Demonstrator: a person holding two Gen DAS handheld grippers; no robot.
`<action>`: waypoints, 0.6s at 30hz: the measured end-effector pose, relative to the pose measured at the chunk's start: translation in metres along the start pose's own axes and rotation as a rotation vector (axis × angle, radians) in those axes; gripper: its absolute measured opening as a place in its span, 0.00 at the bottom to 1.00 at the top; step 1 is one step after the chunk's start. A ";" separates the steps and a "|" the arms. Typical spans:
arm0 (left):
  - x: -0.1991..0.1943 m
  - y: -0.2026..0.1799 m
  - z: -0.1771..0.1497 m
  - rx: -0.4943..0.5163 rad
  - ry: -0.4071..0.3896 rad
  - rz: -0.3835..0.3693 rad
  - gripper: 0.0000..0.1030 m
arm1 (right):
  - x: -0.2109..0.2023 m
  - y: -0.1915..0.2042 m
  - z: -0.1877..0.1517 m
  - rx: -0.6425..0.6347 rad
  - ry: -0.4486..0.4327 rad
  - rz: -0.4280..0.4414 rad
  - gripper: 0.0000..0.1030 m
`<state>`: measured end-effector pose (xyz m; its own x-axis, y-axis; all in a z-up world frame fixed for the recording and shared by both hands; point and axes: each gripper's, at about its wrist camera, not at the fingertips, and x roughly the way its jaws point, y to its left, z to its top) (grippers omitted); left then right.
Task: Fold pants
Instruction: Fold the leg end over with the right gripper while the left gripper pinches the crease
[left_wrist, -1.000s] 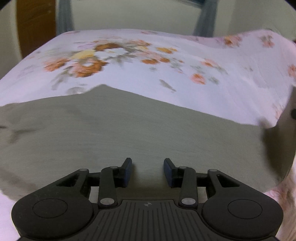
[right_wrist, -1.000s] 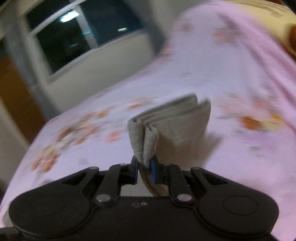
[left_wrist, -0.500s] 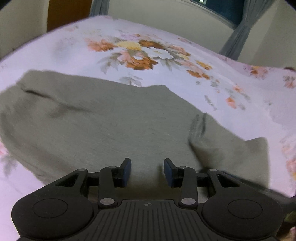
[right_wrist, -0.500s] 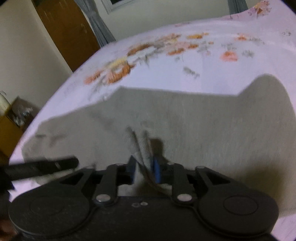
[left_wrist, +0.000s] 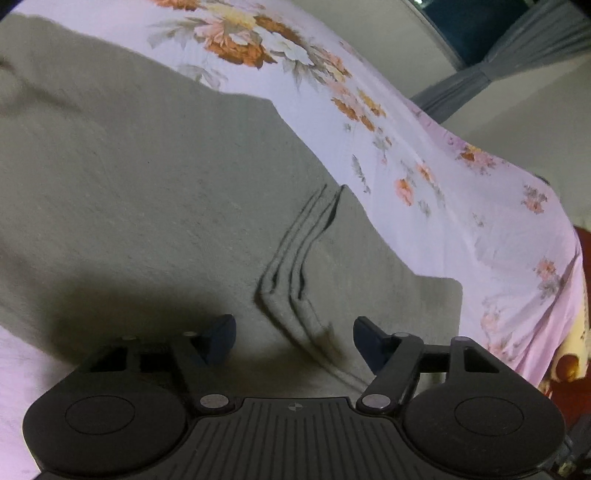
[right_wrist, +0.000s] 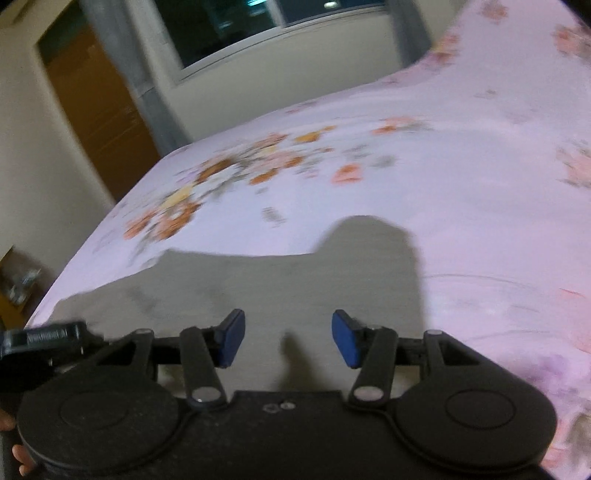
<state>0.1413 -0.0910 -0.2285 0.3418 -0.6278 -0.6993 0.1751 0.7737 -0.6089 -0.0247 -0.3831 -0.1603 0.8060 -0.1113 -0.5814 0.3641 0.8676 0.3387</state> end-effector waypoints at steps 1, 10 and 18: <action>0.005 -0.002 0.000 -0.007 -0.012 -0.004 0.68 | -0.001 -0.006 -0.001 0.012 -0.006 -0.016 0.50; -0.010 -0.031 0.001 0.078 -0.161 0.012 0.19 | -0.003 -0.040 -0.005 0.076 -0.020 -0.119 0.40; -0.045 -0.003 -0.018 0.218 -0.234 0.131 0.19 | 0.019 0.001 -0.019 -0.068 0.052 -0.109 0.36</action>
<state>0.1092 -0.0671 -0.2019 0.5725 -0.5048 -0.6461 0.3001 0.8623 -0.4078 -0.0179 -0.3748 -0.1854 0.7373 -0.1826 -0.6504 0.4143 0.8827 0.2218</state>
